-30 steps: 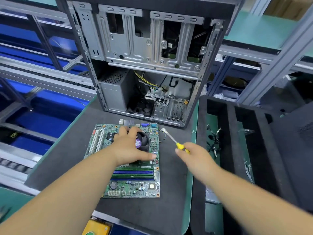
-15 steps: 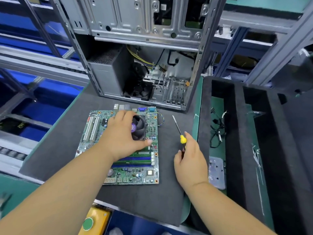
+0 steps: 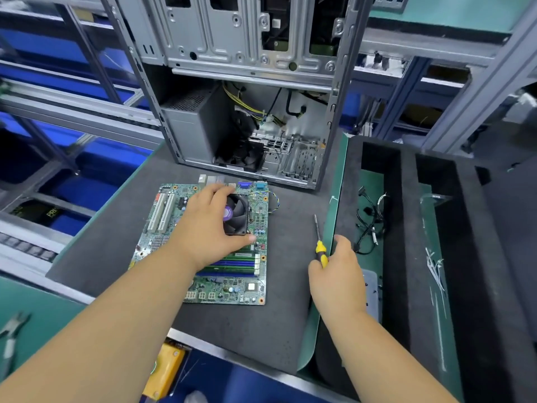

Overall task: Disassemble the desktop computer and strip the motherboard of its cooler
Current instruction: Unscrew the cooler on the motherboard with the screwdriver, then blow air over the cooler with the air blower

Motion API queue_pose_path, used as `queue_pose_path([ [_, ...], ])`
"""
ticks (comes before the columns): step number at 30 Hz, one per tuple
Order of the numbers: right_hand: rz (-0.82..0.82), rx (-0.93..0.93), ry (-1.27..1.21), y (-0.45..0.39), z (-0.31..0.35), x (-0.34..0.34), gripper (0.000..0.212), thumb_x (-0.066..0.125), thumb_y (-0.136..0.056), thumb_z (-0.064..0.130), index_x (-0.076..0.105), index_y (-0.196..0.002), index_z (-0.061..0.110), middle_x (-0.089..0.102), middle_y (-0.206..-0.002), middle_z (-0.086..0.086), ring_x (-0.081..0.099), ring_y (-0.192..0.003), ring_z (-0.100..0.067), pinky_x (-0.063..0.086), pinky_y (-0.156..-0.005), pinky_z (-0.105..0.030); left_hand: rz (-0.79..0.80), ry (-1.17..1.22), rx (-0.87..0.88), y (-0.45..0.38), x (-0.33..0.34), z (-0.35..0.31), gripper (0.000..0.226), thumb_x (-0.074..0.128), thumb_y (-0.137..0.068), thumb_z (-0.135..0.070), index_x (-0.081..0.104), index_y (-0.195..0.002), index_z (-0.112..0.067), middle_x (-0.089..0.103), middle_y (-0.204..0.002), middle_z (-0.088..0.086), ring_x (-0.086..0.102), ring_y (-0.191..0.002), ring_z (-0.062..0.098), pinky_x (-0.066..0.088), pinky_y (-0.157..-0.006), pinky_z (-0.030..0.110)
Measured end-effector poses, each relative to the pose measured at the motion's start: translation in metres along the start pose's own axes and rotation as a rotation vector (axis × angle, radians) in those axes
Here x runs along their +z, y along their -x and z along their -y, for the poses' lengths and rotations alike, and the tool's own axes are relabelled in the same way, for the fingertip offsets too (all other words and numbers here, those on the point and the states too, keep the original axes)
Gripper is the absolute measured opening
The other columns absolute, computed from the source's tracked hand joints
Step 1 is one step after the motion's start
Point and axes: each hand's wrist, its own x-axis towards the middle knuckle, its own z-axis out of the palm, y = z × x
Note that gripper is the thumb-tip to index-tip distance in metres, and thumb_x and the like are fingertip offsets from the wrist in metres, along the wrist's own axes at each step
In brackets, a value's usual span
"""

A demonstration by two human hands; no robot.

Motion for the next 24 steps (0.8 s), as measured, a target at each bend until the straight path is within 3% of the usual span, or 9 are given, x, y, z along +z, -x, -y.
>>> queue_pose_path([
  [3, 0.065, 0.008, 0.075, -0.002, 0.004, -0.005, 0.033, 0.054, -0.084, 0.016, 0.042, -0.115, 0.019, 0.05, -0.107, -0.001, 0.057, -0.079, -0.029, 0.045, -0.064, -0.037, -0.045, 0.032, -0.004, 0.012, 0.002, -0.001, 0.1, 0.077, -0.069, -0.057, 0.029, -0.15, -0.023, 0.016, -0.159, -0.003, 0.013, -0.147, 0.02, 0.016, -0.12, 0.037],
  [6, 0.094, -0.006, 0.094, -0.002, 0.006, -0.009, 0.022, 0.053, -0.086, 0.016, 0.042, -0.104, 0.017, 0.048, -0.103, -0.002, 0.057, -0.074, -0.027, 0.049, -0.065, -0.039, -0.087, 0.166, -0.038, 0.03, 0.004, -0.002, 0.089, 0.076, -0.076, -0.047, 0.029, -0.149, -0.029, 0.011, -0.16, -0.01, 0.008, -0.149, 0.013, 0.017, -0.12, 0.038],
  [10, 0.083, -0.073, 0.246, 0.004, 0.01, -0.013, 0.023, 0.055, -0.086, 0.02, 0.042, -0.105, 0.014, 0.04, -0.104, -0.004, 0.054, -0.073, -0.03, 0.048, -0.062, -0.038, -0.107, 0.187, 0.005, 0.048, 0.0, 0.002, 0.075, 0.075, -0.081, -0.036, 0.037, -0.145, -0.027, 0.021, -0.157, -0.011, 0.016, -0.146, 0.01, 0.022, -0.119, 0.035],
  [13, 0.029, -0.146, 0.228, 0.005, 0.024, -0.019, 0.038, 0.056, -0.087, 0.024, 0.045, -0.123, 0.016, 0.036, -0.111, -0.001, 0.051, -0.076, -0.027, 0.039, -0.058, -0.035, -0.132, 0.232, -0.009, 0.057, -0.009, 0.009, 0.066, 0.072, -0.083, -0.033, 0.041, -0.142, -0.031, 0.028, -0.15, -0.016, 0.024, -0.142, 0.004, 0.025, -0.116, 0.028],
  [15, 0.008, -0.273, 0.163, 0.008, 0.044, -0.019, 0.045, 0.057, -0.089, 0.027, 0.044, -0.131, 0.022, 0.039, -0.121, 0.001, 0.055, -0.073, -0.022, 0.041, -0.058, -0.032, -0.173, 0.265, -0.009, 0.061, -0.017, 0.015, 0.058, 0.071, -0.085, -0.029, 0.047, -0.138, -0.03, 0.036, -0.145, -0.014, 0.031, -0.138, 0.005, 0.028, -0.114, 0.027],
  [18, -0.01, -0.496, 0.057, 0.023, 0.088, -0.01, 0.038, 0.058, -0.09, 0.028, 0.046, -0.126, 0.031, 0.041, -0.117, 0.008, 0.051, -0.06, -0.008, 0.039, -0.053, -0.029, -0.207, 0.312, 0.009, 0.07, -0.035, 0.026, 0.048, 0.07, -0.086, -0.021, 0.054, -0.131, -0.027, 0.047, -0.134, -0.01, 0.041, -0.128, 0.003, 0.035, -0.109, 0.027],
  [20, 0.031, -0.586, -0.034, 0.038, 0.122, 0.002, 0.033, 0.059, -0.09, 0.025, 0.05, -0.121, 0.033, 0.042, -0.113, 0.01, 0.05, -0.069, -0.002, 0.039, -0.06, -0.027, -0.2, 0.325, 0.007, 0.079, -0.051, 0.038, 0.045, 0.07, -0.087, -0.021, 0.056, -0.129, -0.026, 0.05, -0.129, -0.01, 0.045, -0.123, 0.004, 0.04, -0.104, 0.028],
  [22, 0.096, -0.665, -0.121, 0.056, 0.152, 0.019, 0.029, 0.06, -0.089, 0.019, 0.055, -0.114, 0.032, 0.043, -0.109, 0.011, 0.049, -0.083, 0.005, 0.038, -0.066, -0.016, -0.204, 0.274, 0.001, 0.095, -0.072, 0.059, 0.043, 0.07, -0.086, -0.021, 0.058, -0.128, -0.023, 0.054, -0.125, -0.008, 0.049, -0.12, 0.008, 0.04, -0.104, 0.029],
  [24, 0.152, -0.744, -0.16, 0.077, 0.18, 0.042, 0.029, 0.061, -0.086, 0.012, 0.06, -0.111, 0.027, 0.043, -0.103, 0.01, 0.048, -0.083, 0.001, 0.037, -0.072, -0.015, -0.243, 0.223, -0.023, 0.116, -0.092, 0.088, 0.041, 0.071, -0.085, -0.018, 0.061, -0.124, -0.02, 0.06, -0.118, -0.007, 0.053, -0.113, 0.009, 0.04, -0.1, 0.026],
])
